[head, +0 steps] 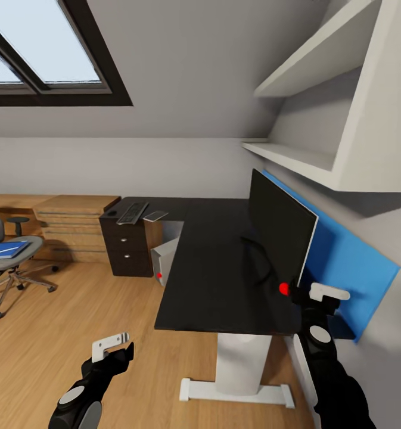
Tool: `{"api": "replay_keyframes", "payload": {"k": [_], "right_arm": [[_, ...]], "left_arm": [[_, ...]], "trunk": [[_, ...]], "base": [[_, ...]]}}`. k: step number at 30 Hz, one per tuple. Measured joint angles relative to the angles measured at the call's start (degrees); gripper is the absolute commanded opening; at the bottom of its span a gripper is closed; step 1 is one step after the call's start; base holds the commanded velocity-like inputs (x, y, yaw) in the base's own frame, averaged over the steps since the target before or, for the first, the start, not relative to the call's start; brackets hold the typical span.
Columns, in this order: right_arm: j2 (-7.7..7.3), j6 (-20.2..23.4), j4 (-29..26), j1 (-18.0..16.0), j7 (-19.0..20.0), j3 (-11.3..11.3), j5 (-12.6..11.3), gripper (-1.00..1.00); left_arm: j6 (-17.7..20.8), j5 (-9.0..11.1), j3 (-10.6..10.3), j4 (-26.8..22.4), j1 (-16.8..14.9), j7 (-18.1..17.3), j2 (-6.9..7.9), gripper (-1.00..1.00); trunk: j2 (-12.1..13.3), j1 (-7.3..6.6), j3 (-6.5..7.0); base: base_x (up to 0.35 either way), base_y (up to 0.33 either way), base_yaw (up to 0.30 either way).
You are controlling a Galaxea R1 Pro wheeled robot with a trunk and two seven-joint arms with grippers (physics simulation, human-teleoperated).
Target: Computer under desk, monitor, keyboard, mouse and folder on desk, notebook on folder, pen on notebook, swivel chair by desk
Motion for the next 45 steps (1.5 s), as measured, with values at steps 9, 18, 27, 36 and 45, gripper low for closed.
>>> {"api": "replay_keyframes", "payload": {"k": [9,18,27,36,45], "right_arm": [[-0.08,0.00,0.02,0.00,0.18,-0.03,0.01,1.00],[-0.05,0.00,0.04,0.00,0.25,0.07,-0.05,1.00],[0.42,0.00,4.11,0.00,0.18,7.33,-0.28,1.00],[1.39,0.05,9.56,0.00,0.34,11.79,-0.60,1.00],[3.37,-2.92,24.36,0.00,0.73,12.50,-1.37,1.00]], "left_arm": [[0.05,0.04,1.03,0.00,0.00,-0.06,-0.04,1.00],[0.14,0.14,1.11,0.04,0.00,-0.03,-0.06,1.00],[0.28,0.00,0.53,7.87,0.00,0.02,-1.75,1.00],[-0.01,0.09,0.42,14.48,0.01,0.11,-2.26,1.00],[-1.96,-0.16,0.27,28.61,0.00,-0.11,-2.25,1.00]], "trunk": [[0.00,0.00,0.00],[0.00,0.00,0.00],[0.00,0.00,0.00],[0.01,0.00,-0.01],[0.00,-0.01,0.00]], "base": [[-0.292,0.205,0.000],[-0.275,0.231,0.000],[-0.269,0.235,0.000],[-0.267,0.235,0.000],[-0.239,0.259,0.000]]}}
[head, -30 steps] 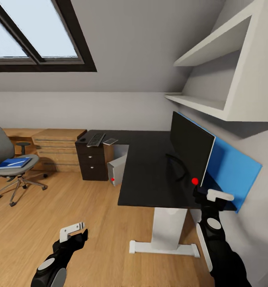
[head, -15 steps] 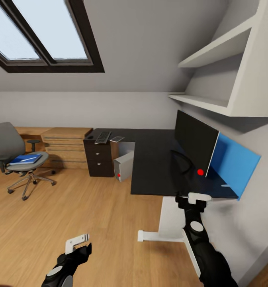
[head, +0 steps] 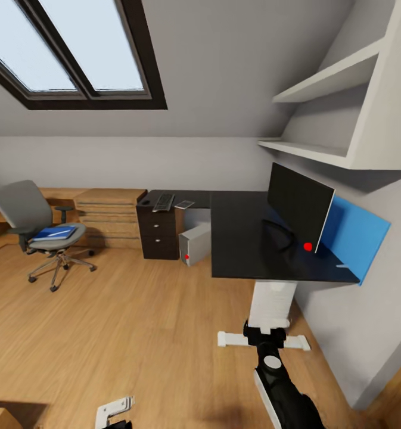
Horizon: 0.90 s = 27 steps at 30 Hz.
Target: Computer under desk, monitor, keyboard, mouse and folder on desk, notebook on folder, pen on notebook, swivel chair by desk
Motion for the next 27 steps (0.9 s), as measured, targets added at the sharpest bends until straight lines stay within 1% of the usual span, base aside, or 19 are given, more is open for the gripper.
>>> {"api": "replay_keyframes", "payload": {"k": [1,2,4,6,7,8,9,10,12,14,20,23,27], "right_arm": [[0.72,-3.69,5.99,0.02,0.13,0.17,-0.15,1.00],[0.95,-5.33,8.76,0.01,0.15,0.25,-0.09,1.00],[1.71,-13.18,17.72,0.03,0.29,0.57,-0.15,1.00],[2.05,-17.19,22.00,0.02,0.36,0.95,-0.10,1.00],[2.30,-20.68,25.60,0.03,0.45,1.43,-0.11,1.00],[2.48,-25.04,30.14,0.04,0.51,2.13,-0.11,1.00],[2.53,-29.33,34.06,0.03,0.53,2.60,-0.12,1.00],[2.51,-30.74,35.28,0.01,0.53,2.72,-0.09,1.00],[2.44,-31.97,36.63,0.00,0.55,2.78,-0.09,1.00],[2.40,-33.62,39.97,0.01,0.59,2.76,-0.12,1.00],[2.40,-36.99,42.12,0.01,1.00,3.08,0.23,1.00],[2.25,-37.42,42.83,0.01,1.75,3.06,0.39,1.00],[2.21,-37.37,43.18,0.01,2.03,3.01,0.45,1.00]], "left_arm": [[-1.84,0.04,0.07,1.13,-0.01,-0.04,0.12,1.00],[-2.60,0.06,0.08,1.64,-0.01,-0.05,0.15,1.00],[-5.70,0.14,0.14,5.02,-0.01,-0.06,0.26,1.00],[-7.47,0.11,0.18,7.74,0.00,-0.07,0.30,1.00],[-9.38,0.08,0.22,10.45,0.00,-0.08,0.36,1.00],[-12.35,-0.49,0.24,13.57,0.00,-0.11,0.36,1.00],[-15.61,-2.56,0.23,15.83,0.00,-0.16,0.18,1.00],[-16.61,-3.51,0.23,16.55,-0.01,-0.20,0.09,1.00],[-17.44,-4.33,0.24,17.30,-0.01,-0.23,0.04,1.00],[-18.73,-4.89,0.27,17.90,0.00,-0.21,0.08,1.00],[-23.38,-5.18,0.24,19.35,-0.02,-0.18,-0.02,1.00],[-24.23,-5.25,0.28,20.10,-0.02,-0.17,0.01,1.00],[-24.44,-5.22,0.29,20.42,-0.02,-0.16,-0.03,1.00]], "trunk": [[0.00,0.00,-0.01],[0.00,0.00,0.00],[0.00,-0.01,-0.01],[-0.01,-0.02,-0.01],[0.00,-0.03,-0.05],[-0.01,-0.04,-0.09],[-0.01,-0.04,-0.14],[-0.01,-0.04,-0.19],[-0.01,-0.05,-0.31],[-0.01,-0.03,-0.44],[-0.01,-0.02,-0.68],[-0.01,-0.02,-0.69],[-0.01,-0.02,-0.70]], "base": [[-0.195,0.287,0.000],[-0.172,0.296,0.000],[-0.111,0.307,0.011],[0.003,0.304,0.064],[0.142,0.287,0.140],[0.199,0.278,0.172],[0.213,0.276,0.183],[0.218,0.271,0.190],[0.188,0.213,0.195],[0.073,0.075,0.200],[0.021,0.048,0.098],[0.003,0.231,0.012],[0.001,0.312,0.003]]}}
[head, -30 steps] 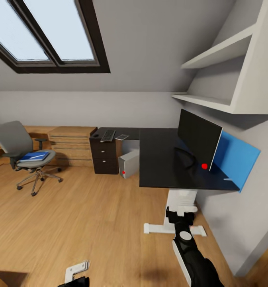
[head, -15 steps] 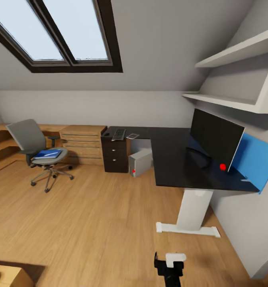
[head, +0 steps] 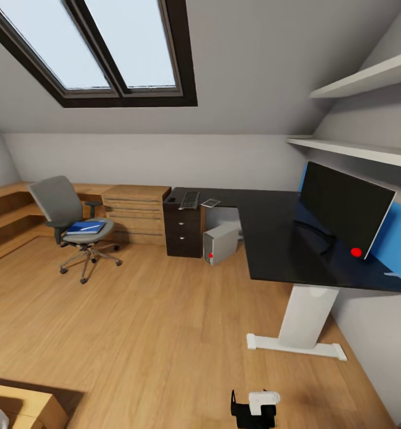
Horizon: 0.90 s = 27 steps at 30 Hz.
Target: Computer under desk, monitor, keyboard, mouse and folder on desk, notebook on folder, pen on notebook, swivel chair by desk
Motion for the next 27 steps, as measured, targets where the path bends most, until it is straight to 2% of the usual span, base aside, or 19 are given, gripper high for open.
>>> {"api": "replay_keyframes", "payload": {"k": [6,11,15,18,27], "right_arm": [[-0.08,-0.12,0.08,0.00,0.09,-0.15,0.01,1.00],[-0.09,-0.48,0.08,0.00,0.08,-0.17,-0.05,1.00],[-0.10,-2.60,0.05,0.00,0.06,-0.24,-0.11,1.00],[-0.10,-5.01,0.08,0.01,0.06,-0.27,-0.13,1.00],[-0.10,-5.99,0.14,0.01,0.06,-0.28,-0.14,1.00]], "left_arm": [[-0.09,-0.01,0.01,0.11,0.00,0.00,-0.08,1.00],[-0.11,-0.13,0.01,0.19,0.02,0.00,-0.32,1.00],[-0.09,-0.15,-0.01,0.22,0.00,-0.05,-0.38,1.00],[-0.09,-0.15,-0.03,0.30,-0.01,-0.04,-0.39,1.00],[-0.13,-0.25,-0.09,1.08,-0.02,-0.08,-0.40,1.00]], "trunk": [[0.00,0.00,0.00],[0.00,-0.02,0.00],[0.00,-0.03,0.00],[0.00,-0.03,0.04],[0.00,-0.03,0.28]], "base": [[0.013,0.332,0.001],[0.186,0.300,0.000],[0.249,0.257,-0.003],[0.268,0.238,-0.133],[0.286,0.222,-0.223]]}}
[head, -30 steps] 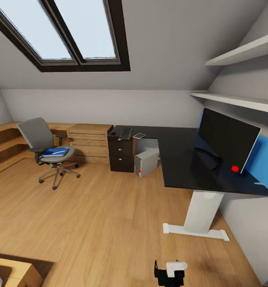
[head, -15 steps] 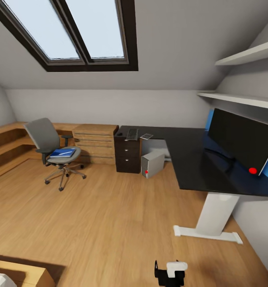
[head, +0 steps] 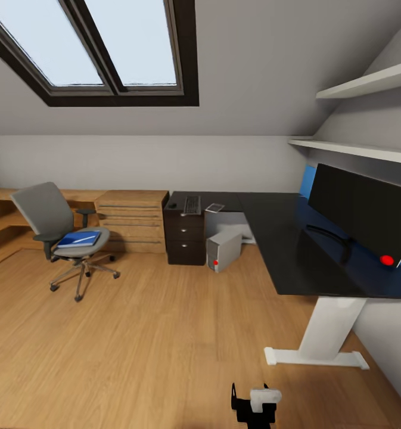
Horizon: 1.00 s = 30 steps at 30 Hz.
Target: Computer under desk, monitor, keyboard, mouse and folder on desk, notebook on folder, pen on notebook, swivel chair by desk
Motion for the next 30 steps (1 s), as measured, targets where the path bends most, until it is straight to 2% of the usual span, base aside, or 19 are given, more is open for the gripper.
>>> {"api": "replay_keyframes", "payload": {"k": [7,21,30], "right_arm": [[0.05,0.03,0.03,-0.01,-0.06,-0.08,-0.17,1.00],[0.15,0.07,0.04,-0.01,-0.09,-0.10,-0.26,1.00],[0.10,-0.04,0.05,-0.01,-0.09,-0.18,-0.24,1.00]], "left_arm": [[-0.06,-0.01,0.01,0.03,0.02,-0.01,0.06,1.00],[-0.07,-0.05,0.01,0.02,0.02,0.00,0.09,1.00],[-0.07,-0.06,0.00,0.03,0.01,0.01,0.09,1.00]], "trunk": [[0.00,0.00,-0.24],[0.00,0.00,-1.46],[0.00,0.00,-1.64]], "base": [[0.297,0.209,-0.180],[0.302,0.196,-0.007],[0.317,0.122,0.000]]}}
